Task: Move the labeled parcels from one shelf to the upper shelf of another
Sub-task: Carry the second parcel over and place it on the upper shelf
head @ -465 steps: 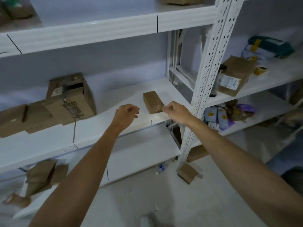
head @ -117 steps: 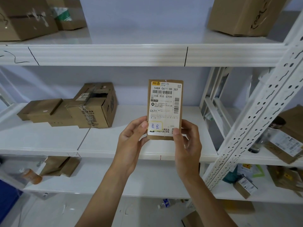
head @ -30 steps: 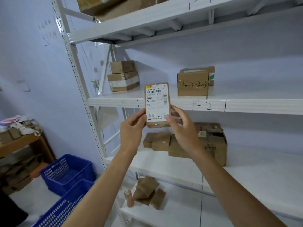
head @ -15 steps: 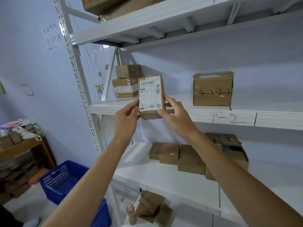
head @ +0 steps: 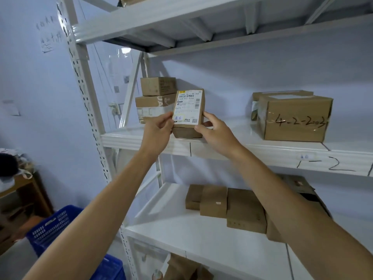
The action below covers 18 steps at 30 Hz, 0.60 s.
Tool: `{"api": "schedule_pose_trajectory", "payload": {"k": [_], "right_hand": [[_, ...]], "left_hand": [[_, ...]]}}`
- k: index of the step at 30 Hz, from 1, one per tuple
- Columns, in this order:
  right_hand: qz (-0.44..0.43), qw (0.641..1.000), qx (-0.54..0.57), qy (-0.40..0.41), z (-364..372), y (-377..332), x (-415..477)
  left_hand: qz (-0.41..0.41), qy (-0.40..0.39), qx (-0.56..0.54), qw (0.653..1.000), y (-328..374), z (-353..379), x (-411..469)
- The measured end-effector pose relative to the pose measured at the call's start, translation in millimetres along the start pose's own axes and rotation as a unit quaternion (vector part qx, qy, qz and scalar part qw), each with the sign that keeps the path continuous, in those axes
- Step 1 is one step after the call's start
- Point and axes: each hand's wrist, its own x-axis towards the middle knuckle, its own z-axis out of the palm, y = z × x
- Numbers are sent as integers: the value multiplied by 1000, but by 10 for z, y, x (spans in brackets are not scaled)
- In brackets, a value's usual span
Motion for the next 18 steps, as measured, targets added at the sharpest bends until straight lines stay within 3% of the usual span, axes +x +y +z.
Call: {"api": "schedule_pose_trajectory", "payload": {"k": [7, 12, 18], "right_hand": [[62, 997, -36, -27, 293, -103, 389], [90, 996, -18, -5, 452, -54, 577], [102, 995, -6, 13, 460, 56, 670]], "left_hand": [[-30, -40, -1, 999, -365, -264, 536], [-43, -125, 18, 991, -564, -448, 806], [1, -162, 37, 986, -792, -452, 1006]]}}
